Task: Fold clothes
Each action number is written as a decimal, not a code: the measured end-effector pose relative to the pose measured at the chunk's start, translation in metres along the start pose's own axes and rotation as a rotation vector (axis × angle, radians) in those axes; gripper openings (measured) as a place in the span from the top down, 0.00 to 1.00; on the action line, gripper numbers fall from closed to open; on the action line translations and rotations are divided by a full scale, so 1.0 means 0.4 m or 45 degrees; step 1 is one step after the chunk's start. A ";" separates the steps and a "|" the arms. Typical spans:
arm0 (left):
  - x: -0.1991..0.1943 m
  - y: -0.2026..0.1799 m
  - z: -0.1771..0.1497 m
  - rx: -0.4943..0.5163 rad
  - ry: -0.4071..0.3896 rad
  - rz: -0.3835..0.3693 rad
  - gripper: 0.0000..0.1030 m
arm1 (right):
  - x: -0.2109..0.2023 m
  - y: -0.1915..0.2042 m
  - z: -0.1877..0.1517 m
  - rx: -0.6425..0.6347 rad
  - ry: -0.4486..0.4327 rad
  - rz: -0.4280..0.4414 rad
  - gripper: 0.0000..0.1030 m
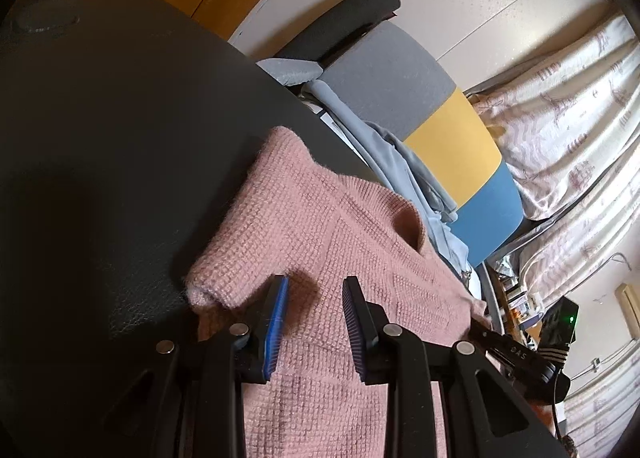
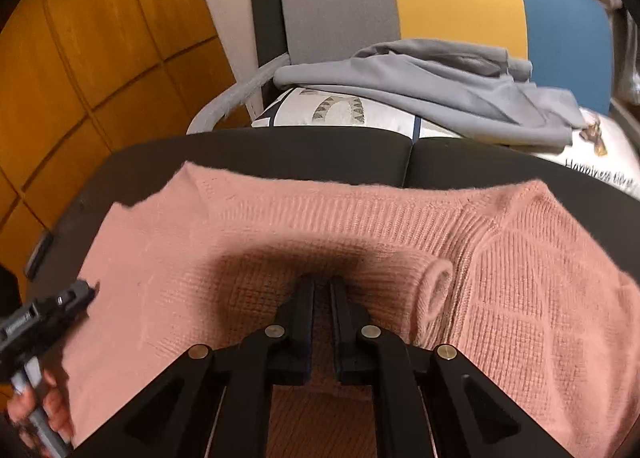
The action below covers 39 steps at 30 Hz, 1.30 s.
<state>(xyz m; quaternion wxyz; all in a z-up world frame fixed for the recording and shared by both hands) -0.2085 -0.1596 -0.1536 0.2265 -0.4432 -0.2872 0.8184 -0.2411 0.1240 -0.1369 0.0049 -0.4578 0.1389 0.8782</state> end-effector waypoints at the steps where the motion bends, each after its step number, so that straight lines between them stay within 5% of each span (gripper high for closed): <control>1: 0.001 -0.002 -0.001 0.004 -0.001 0.005 0.73 | -0.002 -0.008 -0.002 0.037 0.004 0.032 0.92; 4: 0.003 -0.005 -0.002 0.010 -0.001 0.005 0.73 | -0.032 -0.034 -0.018 0.143 0.004 0.116 0.86; 8: 0.006 -0.008 0.002 0.009 0.012 0.006 0.73 | -0.180 -0.057 -0.056 0.179 -0.146 0.155 0.43; 12: -0.002 -0.070 -0.013 0.104 0.039 0.099 0.73 | -0.359 -0.128 -0.121 0.168 -0.278 0.036 0.42; 14: -0.004 -0.147 -0.052 0.169 0.062 0.024 0.72 | -0.455 -0.184 -0.160 0.180 -0.345 -0.053 0.38; 18: 0.014 -0.303 -0.164 0.301 0.153 -0.128 0.71 | -0.633 -0.365 -0.257 0.424 -0.497 -0.162 0.33; 20: 0.040 -0.373 -0.236 0.361 0.220 -0.198 0.71 | -0.705 -0.475 -0.321 0.659 -0.569 -0.118 0.26; 24: 0.105 -0.414 -0.346 0.412 0.365 -0.181 0.71 | -0.786 -0.655 -0.448 1.089 -0.689 -0.010 0.23; 26: 0.116 -0.415 -0.374 0.425 0.362 -0.181 0.71 | -0.794 -0.709 -0.479 1.178 -0.674 -0.004 0.23; 31: 0.112 -0.397 -0.362 0.331 0.367 -0.293 0.71 | -0.822 -0.738 -0.405 0.967 -0.599 -0.264 0.21; 37: 0.105 -0.399 -0.368 0.367 0.349 -0.277 0.71 | -0.725 -0.775 -0.270 0.636 -0.201 -0.666 0.20; 39: 0.106 -0.397 -0.368 0.352 0.349 -0.300 0.71 | -0.701 -0.816 -0.288 0.644 -0.103 -0.716 0.30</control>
Point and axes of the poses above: each gripper's, at about its wrist camera, not at the fingertips, and x roughly the way its jaws point, y to its left, z to its top, the point moved 9 cm from there along x, roughly the way its jaws point, and after that the axes turned 7 degrees about y, right-handed, at the moved point
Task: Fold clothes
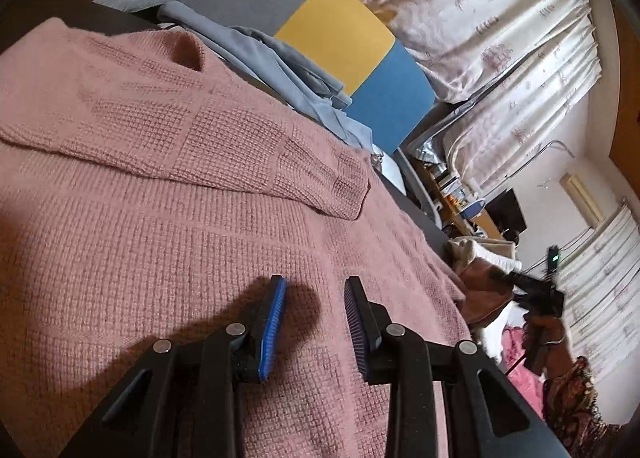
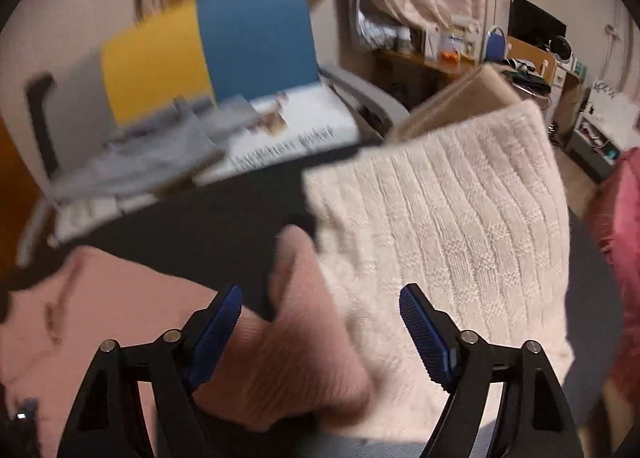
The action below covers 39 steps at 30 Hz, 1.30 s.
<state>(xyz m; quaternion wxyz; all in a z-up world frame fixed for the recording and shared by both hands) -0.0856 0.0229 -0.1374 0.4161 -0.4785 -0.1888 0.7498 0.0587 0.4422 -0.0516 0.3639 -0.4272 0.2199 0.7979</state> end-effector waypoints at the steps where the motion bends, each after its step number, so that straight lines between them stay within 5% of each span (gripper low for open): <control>1: -0.001 0.002 0.000 -0.007 -0.003 -0.014 0.71 | 0.015 -0.007 -0.009 0.006 0.034 0.015 0.50; 2: 0.000 0.003 0.004 -0.008 -0.003 -0.017 0.71 | 0.029 -0.014 -0.018 0.012 0.068 0.030 0.73; 4: 0.002 0.004 0.008 -0.008 -0.005 -0.023 0.71 | 0.025 -0.025 -0.033 0.048 0.082 0.081 0.84; 8: 0.005 0.006 0.010 -0.015 -0.007 -0.040 0.71 | -0.043 -0.042 -0.059 0.160 0.005 0.227 0.85; 11: 0.004 0.007 0.012 -0.025 -0.006 -0.051 0.71 | -0.177 0.035 -0.044 0.121 -0.189 0.353 0.85; 19: -0.051 0.023 0.038 -0.129 -0.058 -0.095 0.69 | -0.417 0.505 -0.095 -0.428 -0.595 0.568 0.85; 24: -0.096 0.051 0.047 -0.223 -0.086 -0.133 0.66 | -0.315 0.828 -0.302 -0.791 -0.433 0.694 0.90; 28: -0.074 0.043 0.042 -0.234 -0.031 -0.157 0.65 | -0.210 0.913 -0.426 -0.844 -0.244 0.773 0.92; 31: -0.036 0.013 0.040 -0.254 0.012 -0.214 0.64 | -0.179 0.885 -0.475 -0.773 -0.128 0.869 0.90; 33: -0.002 -0.024 0.051 -0.239 0.045 -0.232 0.64 | -0.164 0.837 -0.469 -0.676 -0.089 0.907 0.77; 35: 0.031 -0.068 0.065 -0.209 0.074 -0.244 0.63 | -0.133 0.757 -0.463 -0.551 -0.052 0.905 0.49; 39: 0.131 -0.205 0.108 -0.044 0.155 -0.237 0.63 | -0.051 0.587 -0.448 -0.379 -0.045 0.763 0.48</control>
Point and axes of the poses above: each gripper's, at about its wrist camera, not at the fingertips, and x roughly the way its jaws point, y to its left, z to its top, the point moved 9 cm from there along x, roughly the way its jaws point, and after that the axes turned 7 degrees about y, right-handed, at the moved point
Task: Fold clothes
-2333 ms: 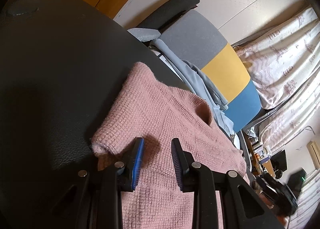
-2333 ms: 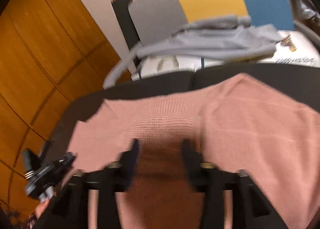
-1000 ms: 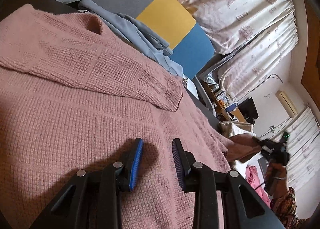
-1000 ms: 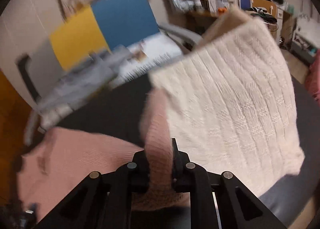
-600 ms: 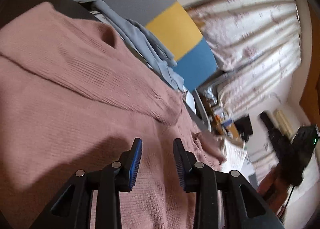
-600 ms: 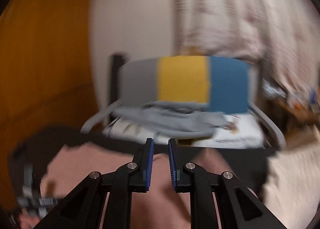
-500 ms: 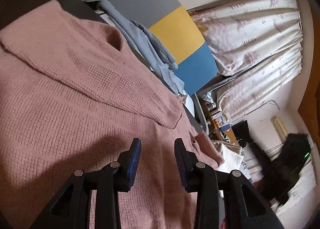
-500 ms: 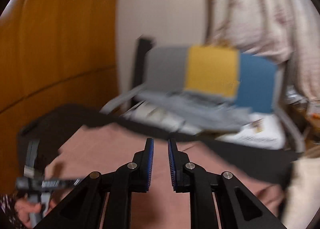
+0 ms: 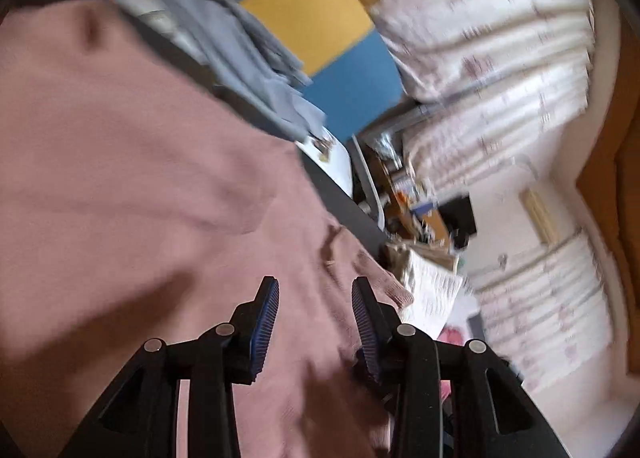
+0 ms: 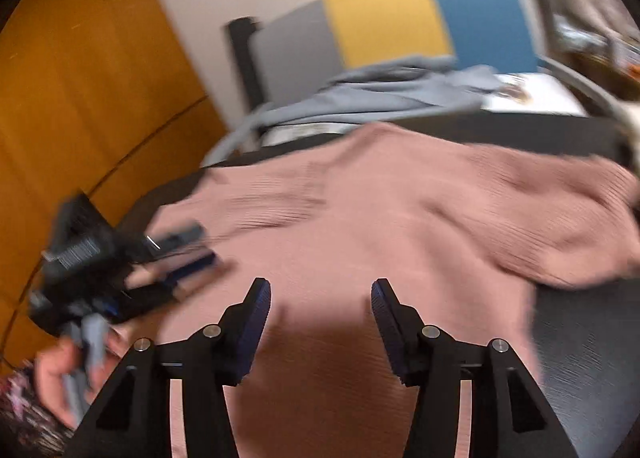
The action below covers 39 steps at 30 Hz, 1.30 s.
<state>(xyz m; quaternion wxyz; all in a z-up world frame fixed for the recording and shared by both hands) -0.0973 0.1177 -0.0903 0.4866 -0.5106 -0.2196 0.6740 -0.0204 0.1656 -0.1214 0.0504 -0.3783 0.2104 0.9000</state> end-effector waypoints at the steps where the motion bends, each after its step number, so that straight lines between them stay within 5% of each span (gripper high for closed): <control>1: 0.025 -0.022 0.008 0.035 0.018 0.012 0.63 | -0.007 -0.023 -0.011 0.013 -0.004 -0.027 0.48; 5: 0.180 -0.123 0.055 0.197 0.094 0.092 0.63 | -0.026 -0.114 -0.049 0.169 -0.014 0.014 0.48; 13: 0.427 -0.134 0.048 0.223 0.363 0.258 0.63 | -0.041 -0.127 -0.043 0.257 -0.090 0.125 0.48; 16: 0.462 -0.132 0.023 0.180 0.398 0.229 0.63 | -0.048 -0.132 -0.050 0.279 -0.101 0.155 0.48; 18: 0.468 -0.138 0.013 0.156 0.406 0.237 0.70 | -0.043 -0.136 -0.049 0.282 -0.102 0.157 0.48; 20: 0.457 -0.154 0.009 0.217 0.425 0.258 1.00 | -0.038 -0.140 -0.046 0.283 -0.104 0.152 0.48; 22: 0.434 -0.178 0.019 0.302 0.396 0.283 1.00 | -0.036 -0.140 -0.046 0.285 -0.104 0.148 0.48; 27: 0.259 -0.287 0.133 0.396 0.107 0.142 1.00 | -0.037 -0.135 -0.050 0.276 -0.100 0.130 0.48; 29: 0.224 -0.296 0.158 0.399 0.079 0.145 0.99 | -0.036 -0.135 -0.052 0.273 -0.098 0.123 0.48; 30: 0.223 -0.289 0.157 0.392 0.112 0.156 0.97 | -0.035 -0.134 -0.053 0.271 -0.097 0.118 0.48; 32: 0.241 -0.268 0.139 0.369 0.169 0.180 0.76 | -0.034 -0.133 -0.054 0.266 -0.097 0.110 0.48; 39: 0.405 -0.152 0.044 0.331 0.381 0.355 0.74 | -0.037 -0.136 -0.058 0.283 -0.107 0.134 0.48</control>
Point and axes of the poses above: each gripper's, at about its wrist camera, not at the fingertips, and x roughly the way its jaws point, y to its left, z to its top, the point moved 9 cm from there along x, roughly the way its jaws point, and after that the axes turned 7 degrees about y, right-handed, at the moved point
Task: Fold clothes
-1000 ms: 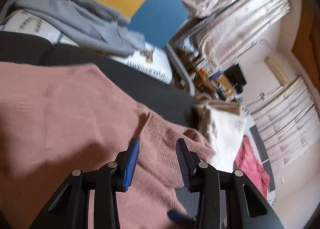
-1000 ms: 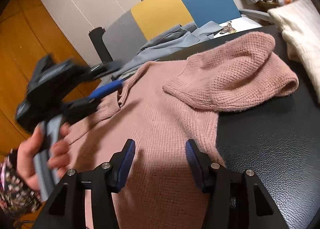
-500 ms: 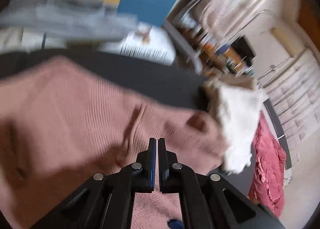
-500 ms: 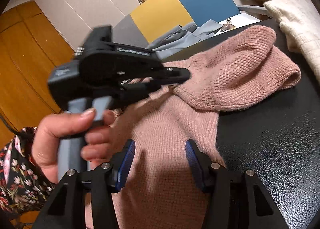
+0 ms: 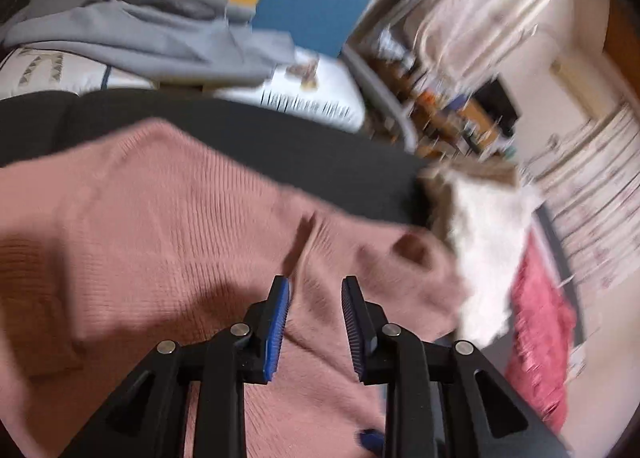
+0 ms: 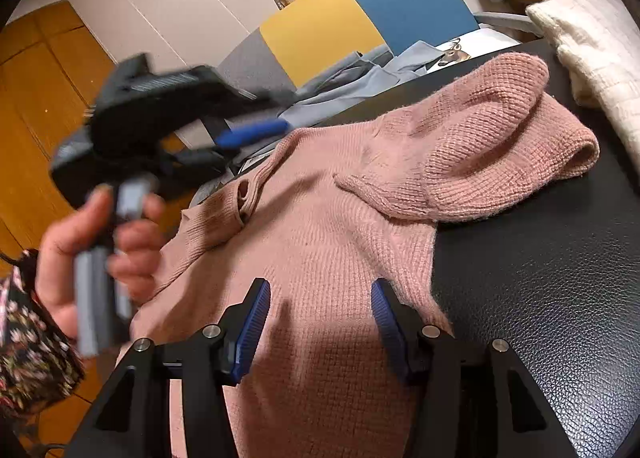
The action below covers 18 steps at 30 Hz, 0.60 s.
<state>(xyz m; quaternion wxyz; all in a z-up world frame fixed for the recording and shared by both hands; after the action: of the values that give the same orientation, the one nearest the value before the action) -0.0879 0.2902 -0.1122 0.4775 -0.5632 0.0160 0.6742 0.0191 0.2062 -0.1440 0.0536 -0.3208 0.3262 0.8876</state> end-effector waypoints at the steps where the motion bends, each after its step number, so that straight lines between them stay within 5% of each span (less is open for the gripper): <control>1: 0.025 0.004 -0.009 0.011 0.041 0.024 0.74 | 0.000 0.000 0.000 0.001 0.000 0.000 0.48; 3: 0.076 -0.008 -0.017 0.052 0.108 0.049 0.74 | 0.002 0.000 0.001 0.001 0.000 0.002 0.48; 9: 0.106 -0.035 -0.006 0.081 0.053 0.055 0.74 | 0.003 -0.004 0.003 0.018 -0.006 0.030 0.47; 10: 0.110 -0.040 -0.010 0.085 0.059 0.032 0.86 | 0.003 -0.005 0.003 0.019 -0.006 0.033 0.47; 15: 0.078 -0.054 -0.011 0.192 0.022 0.072 0.92 | 0.003 -0.007 0.003 0.025 -0.008 0.041 0.47; 18: 0.007 -0.072 0.014 0.157 -0.075 -0.003 0.93 | 0.003 -0.008 0.002 0.026 -0.008 0.042 0.47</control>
<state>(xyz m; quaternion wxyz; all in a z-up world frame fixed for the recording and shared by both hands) -0.0730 0.3107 -0.0974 0.5125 -0.5126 0.0429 0.6875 0.0184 0.2089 -0.1460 0.0434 -0.3119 0.3403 0.8860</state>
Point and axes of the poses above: each gripper's, at about its wrist camera, not at the fingertips, and x roughly the way its jaws point, y to its left, z to its top, the point moved 9 cm from there along x, roughly the way its jaws point, and after that the axes turned 7 degrees about y, right-handed, at the moved point
